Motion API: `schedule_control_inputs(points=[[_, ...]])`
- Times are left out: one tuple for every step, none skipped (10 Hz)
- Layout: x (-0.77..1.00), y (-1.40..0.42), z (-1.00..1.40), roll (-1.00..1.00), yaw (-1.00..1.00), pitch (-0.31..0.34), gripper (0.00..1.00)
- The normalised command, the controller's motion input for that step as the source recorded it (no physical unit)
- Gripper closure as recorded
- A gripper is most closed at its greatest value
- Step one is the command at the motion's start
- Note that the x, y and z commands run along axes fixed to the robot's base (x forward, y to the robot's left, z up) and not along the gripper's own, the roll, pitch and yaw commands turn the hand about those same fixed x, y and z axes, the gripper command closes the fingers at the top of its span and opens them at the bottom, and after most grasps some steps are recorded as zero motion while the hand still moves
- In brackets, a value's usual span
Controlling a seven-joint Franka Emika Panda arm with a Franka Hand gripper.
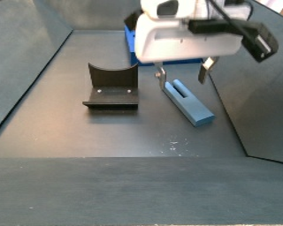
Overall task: Pick up the square-circle object. Move up. Rotate the square-circle object. Place the square-circle object on the fixture. Regrasp the square-circle object. Move to above the board. Insert the square-circle object.
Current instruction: Pick up the square-circle object.
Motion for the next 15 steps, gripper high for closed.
schedule_control_inputs(points=[[-0.19, 0.0, -0.82, -0.05, 0.31, -0.133, 0.0], [0.0, -0.15, -0.85, -0.06, 0.31, -0.083, 0.0], [0.0, -0.14, -0.81, -0.11, 0.24, -0.059, 0.0], [0.0, -0.01, -0.6, -0.15, 0.19, -0.051, 0.0], [0.0, 0.05, -0.43, -0.14, 0.03, -0.043, 0.0], [-0.02, 0.17, -0.29, -0.13, 0.0, -0.037, 0.0], [0.0, 0.0, -0.07, -0.07, 0.0, -0.016, 0.0], [-0.02, 0.0, -0.01, -0.04, 0.0, -0.051, 0.0], [0.0, 0.0, 0.0, 0.0, 0.0, 0.0, 0.0], [0.0, 0.0, 0.0, 0.0, 0.0, 0.0, 1.0], [0.0, 0.0, 0.0, 0.0, 0.0, 0.0, 1.0], [0.0, 0.0, 0.0, 0.0, 0.0, 0.0, 1.0], [0.0, 0.0, 0.0, 0.0, 0.0, 0.0, 1.0], [0.0, 0.0, 0.0, 0.0, 0.0, 0.0, 1.0], [0.0, 0.0, 0.0, 0.0, 0.0, 0.0, 1.0]])
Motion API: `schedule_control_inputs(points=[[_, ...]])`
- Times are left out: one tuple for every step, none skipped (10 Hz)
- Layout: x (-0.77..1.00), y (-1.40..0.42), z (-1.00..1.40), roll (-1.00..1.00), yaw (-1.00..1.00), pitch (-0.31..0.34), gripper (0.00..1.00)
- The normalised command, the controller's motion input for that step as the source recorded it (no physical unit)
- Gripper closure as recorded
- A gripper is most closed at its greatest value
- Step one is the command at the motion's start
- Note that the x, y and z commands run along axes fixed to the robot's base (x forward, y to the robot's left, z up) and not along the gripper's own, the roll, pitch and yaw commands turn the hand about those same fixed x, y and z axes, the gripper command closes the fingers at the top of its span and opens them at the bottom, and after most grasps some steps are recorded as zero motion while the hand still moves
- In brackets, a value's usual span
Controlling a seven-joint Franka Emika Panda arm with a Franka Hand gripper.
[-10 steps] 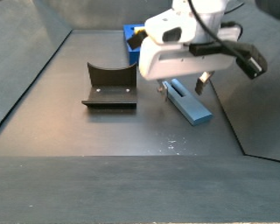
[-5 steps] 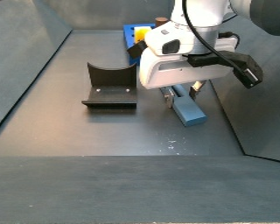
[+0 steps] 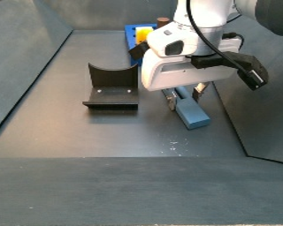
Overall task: Pick up the square-circle object. Move up. Rotate the square-circle object. Place the square-circle object on the fixture. Regrasp the square-circle object. Move to above the board. Insert the square-circle object.
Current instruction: Pick up the square-circle object, then move up, then rotate the square-circle object.
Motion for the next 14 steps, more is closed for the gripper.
schedule_control_inputs(points=[[0.0, 0.0, 0.0, 0.0, 0.0, 0.0, 1.0], [0.0, 0.0, 0.0, 0.0, 0.0, 0.0, 1.0], [0.0, 0.0, 0.0, 0.0, 0.0, 0.0, 1.0], [0.0, 0.0, 0.0, 0.0, 0.0, 0.0, 1.0], [0.0, 0.0, 0.0, 0.0, 0.0, 0.0, 1.0], [0.0, 0.0, 0.83, 0.0, 0.0, 0.0, 1.0], [-0.02, 0.07, 0.84, 0.01, 0.02, 0.014, 1.0], [-0.05, 0.05, 0.74, 0.0, 0.01, 0.048, 1.0], [-0.04, 0.04, 0.62, 0.0, 0.0, 0.065, 1.0], [-0.02, 0.02, 0.45, 0.01, -0.01, 0.066, 1.0], [-0.02, 0.02, 0.3, 0.02, -0.01, 0.057, 1.0], [0.33, 0.21, 0.83, 0.0, 0.0, 0.0, 1.0], [0.3, 0.19, 0.66, 0.01, -0.01, 0.011, 1.0], [0.21, 0.13, 0.5, 0.0, -0.01, 0.068, 1.0]])
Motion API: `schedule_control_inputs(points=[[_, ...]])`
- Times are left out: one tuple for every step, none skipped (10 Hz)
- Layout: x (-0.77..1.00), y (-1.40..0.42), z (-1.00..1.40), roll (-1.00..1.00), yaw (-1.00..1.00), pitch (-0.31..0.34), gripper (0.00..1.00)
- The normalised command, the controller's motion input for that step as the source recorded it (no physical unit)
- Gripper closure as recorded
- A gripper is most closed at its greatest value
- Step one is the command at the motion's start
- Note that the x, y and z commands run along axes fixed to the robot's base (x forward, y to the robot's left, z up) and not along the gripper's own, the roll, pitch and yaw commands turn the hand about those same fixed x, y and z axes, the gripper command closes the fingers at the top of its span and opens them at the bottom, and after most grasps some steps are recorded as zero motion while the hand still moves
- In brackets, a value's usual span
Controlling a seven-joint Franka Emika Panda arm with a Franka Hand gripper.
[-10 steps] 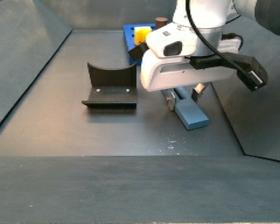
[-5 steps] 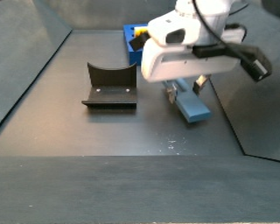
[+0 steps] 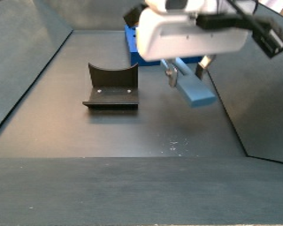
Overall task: Pick up the square-circle object. Move up. Rotate the square-circle object. Place the square-circle object on the fixture. Regrasp the square-circle object. Move to above the board. Insert the square-circle object.
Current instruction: Rotate the square-circle object.
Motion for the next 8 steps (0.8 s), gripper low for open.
schedule_control_inputs(points=[[0.12, 0.07, 0.34, 0.0, -0.01, 0.076, 1.0], [0.0, 0.0, 0.0, 0.0, -1.0, 0.0, 1.0], [-0.01, -0.01, -0.08, 0.0, -1.0, -0.001, 1.0], [0.0, 0.0, -0.06, 0.0, -1.0, -0.002, 1.0], [0.0, 0.0, -0.05, 0.0, -1.0, -0.002, 1.0], [0.01, 0.0, -0.05, 0.0, -1.0, -0.002, 1.0], [0.01, 0.01, -0.04, 0.0, -1.0, -0.003, 1.0], [0.01, 0.01, -0.03, 0.0, -1.0, -0.003, 1.0]])
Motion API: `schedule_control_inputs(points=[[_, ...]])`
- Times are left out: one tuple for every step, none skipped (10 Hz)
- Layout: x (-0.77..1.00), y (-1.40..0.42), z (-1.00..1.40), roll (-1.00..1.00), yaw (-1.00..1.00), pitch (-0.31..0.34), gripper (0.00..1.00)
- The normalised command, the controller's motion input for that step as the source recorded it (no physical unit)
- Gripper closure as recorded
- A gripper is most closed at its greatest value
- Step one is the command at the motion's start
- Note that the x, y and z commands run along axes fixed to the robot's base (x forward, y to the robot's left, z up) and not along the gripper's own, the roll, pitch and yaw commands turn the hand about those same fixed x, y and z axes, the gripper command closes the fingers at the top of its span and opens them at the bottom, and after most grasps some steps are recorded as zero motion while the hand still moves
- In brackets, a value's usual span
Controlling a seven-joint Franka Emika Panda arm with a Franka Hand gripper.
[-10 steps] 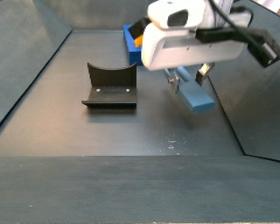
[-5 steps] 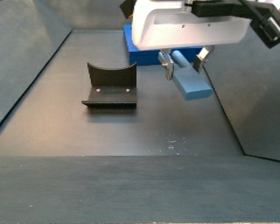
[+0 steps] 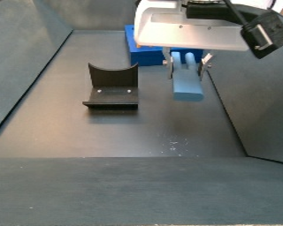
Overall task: Pick up the square-circle object. Move up. Rotate the square-circle object. Place the square-circle object on the fixture. Regrasp the square-circle object. Move to above the board. Insert the square-circle object.
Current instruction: Rotate the square-circle object.
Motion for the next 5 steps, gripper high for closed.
schedule_control_inputs(points=[[0.01, 0.01, -0.03, 0.0, -1.0, -0.003, 1.0], [0.01, 0.01, -0.03, 0.0, -1.0, -0.003, 1.0], [0.01, 0.01, -0.03, 0.0, -1.0, -0.003, 1.0], [0.01, 0.01, -0.03, 0.0, -1.0, -0.003, 1.0], [0.01, 0.01, -0.03, 0.0, -1.0, -0.003, 1.0]])
